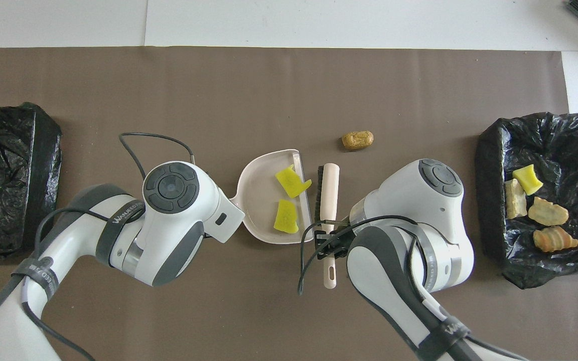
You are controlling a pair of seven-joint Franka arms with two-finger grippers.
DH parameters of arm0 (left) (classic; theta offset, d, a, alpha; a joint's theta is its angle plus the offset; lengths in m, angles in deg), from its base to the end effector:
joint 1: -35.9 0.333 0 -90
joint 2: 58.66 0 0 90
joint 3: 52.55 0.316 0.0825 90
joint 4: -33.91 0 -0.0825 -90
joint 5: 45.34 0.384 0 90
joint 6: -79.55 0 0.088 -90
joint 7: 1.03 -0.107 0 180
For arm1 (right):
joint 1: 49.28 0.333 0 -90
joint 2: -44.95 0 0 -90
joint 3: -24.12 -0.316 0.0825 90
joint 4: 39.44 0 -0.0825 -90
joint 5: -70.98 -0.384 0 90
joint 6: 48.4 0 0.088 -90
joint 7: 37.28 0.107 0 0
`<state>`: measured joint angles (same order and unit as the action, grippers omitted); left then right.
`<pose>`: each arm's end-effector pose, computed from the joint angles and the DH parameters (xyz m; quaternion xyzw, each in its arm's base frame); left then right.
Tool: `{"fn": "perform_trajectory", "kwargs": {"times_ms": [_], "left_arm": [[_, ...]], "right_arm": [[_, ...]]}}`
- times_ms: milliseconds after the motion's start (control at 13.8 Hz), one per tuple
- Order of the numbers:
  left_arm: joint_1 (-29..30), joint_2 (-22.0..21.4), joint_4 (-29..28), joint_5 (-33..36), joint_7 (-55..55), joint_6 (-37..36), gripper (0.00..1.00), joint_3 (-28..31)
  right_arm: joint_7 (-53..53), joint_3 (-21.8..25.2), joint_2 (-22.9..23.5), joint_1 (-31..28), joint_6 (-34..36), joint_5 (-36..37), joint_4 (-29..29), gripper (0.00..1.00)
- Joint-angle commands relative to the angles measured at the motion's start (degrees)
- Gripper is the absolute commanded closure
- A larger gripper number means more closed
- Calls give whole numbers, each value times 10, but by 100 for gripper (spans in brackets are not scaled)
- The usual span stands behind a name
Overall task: Sweep and dump trash in bin
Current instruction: 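Sweep the yellow pieces into the dustpan with the right gripper's brush, then sweep the brown piece into the dustpan with the right gripper's brush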
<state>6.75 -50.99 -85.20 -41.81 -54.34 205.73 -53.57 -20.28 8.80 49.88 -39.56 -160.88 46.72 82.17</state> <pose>0.4920 -0.2834 0.3635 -0.7337 0.6791 0.0098 0.0221 0.4691 0.2475 0.3601 -0.9731 0.0342 0.1809 0.1384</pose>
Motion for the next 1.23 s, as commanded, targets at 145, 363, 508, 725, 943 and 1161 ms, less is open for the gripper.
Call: {"fn": "perform_trajectory", "kwargs": {"times_ms": [145,363,508,725,943,1161], "left_arm": [[4,-18,-24,14,-4,16,100,-2],[4,-18,-24,13,-2,26,100,-2],[3,-18,-24,13,-2,26,100,-2],[3,-18,-25,13,-2,27,100,-2],[4,-18,-25,13,-2,27,100,-2],[3,-18,-26,13,12,25,100,-1]], "right_arm": [[64,-5,-21,21,52,172,0,100],[57,-5,16,-9,81,276,-61,100],[25,-5,59,-38,131,301,-146,100],[-80,-5,97,-102,117,331,-186,100],[-119,-6,172,-109,126,408,-271,100],[-119,-9,221,-78,126,412,-302,100]]}}
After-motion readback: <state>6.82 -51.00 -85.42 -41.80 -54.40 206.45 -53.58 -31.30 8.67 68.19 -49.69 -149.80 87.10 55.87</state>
